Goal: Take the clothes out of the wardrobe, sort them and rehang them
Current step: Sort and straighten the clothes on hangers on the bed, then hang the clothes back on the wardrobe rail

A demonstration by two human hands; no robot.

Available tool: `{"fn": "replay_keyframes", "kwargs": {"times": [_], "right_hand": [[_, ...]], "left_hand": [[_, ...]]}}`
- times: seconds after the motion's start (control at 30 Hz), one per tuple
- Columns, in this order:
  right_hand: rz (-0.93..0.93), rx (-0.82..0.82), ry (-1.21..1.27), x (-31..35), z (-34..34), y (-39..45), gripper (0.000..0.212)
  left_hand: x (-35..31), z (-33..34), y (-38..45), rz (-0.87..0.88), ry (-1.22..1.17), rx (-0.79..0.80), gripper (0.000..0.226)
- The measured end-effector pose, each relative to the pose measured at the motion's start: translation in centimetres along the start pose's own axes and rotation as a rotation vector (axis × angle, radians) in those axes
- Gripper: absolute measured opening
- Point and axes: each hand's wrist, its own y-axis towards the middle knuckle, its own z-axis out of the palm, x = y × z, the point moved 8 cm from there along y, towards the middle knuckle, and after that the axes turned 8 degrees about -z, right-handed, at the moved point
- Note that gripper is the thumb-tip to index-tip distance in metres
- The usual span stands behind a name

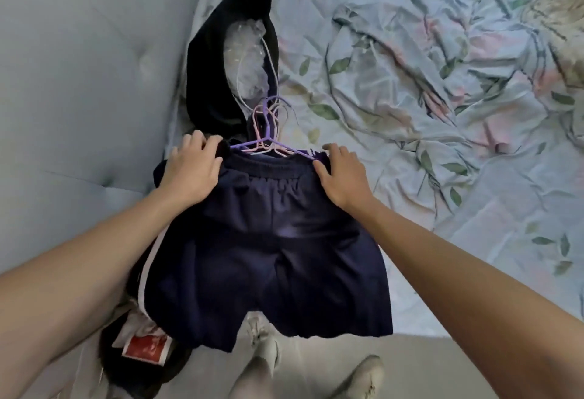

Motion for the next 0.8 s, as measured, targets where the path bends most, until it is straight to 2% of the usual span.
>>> {"fn": "replay_keyframes", "kwargs": {"times": [0.1,0.27,0.57,0.8], "right_hand": [[0.011,-0.084,-0.04,-1.1,-1.2,-1.7,0.046],[0.05,-0.178,0.001,-5.0,-5.7,-7.3,0.049],[0.138,-0.308,-0.003,-17.6,-14.2,-23.2,0.05],[0.301,-0.433,0.024,-30.6,-20.1,-42.6,0.055]], "left_hand": [[-2.4,-0.7,-1.1,0.053,0.031,-0.073,0.056],[-10.6,-2.9,-4.6,0.233,0.036,-0.111,0.059],[-33.6,-3.3,-14.8,0.501,-0.013,-0.137,0.059],[-50.3,-2.3,-27.5,0.702,0.104,-0.174,0.062]]}}
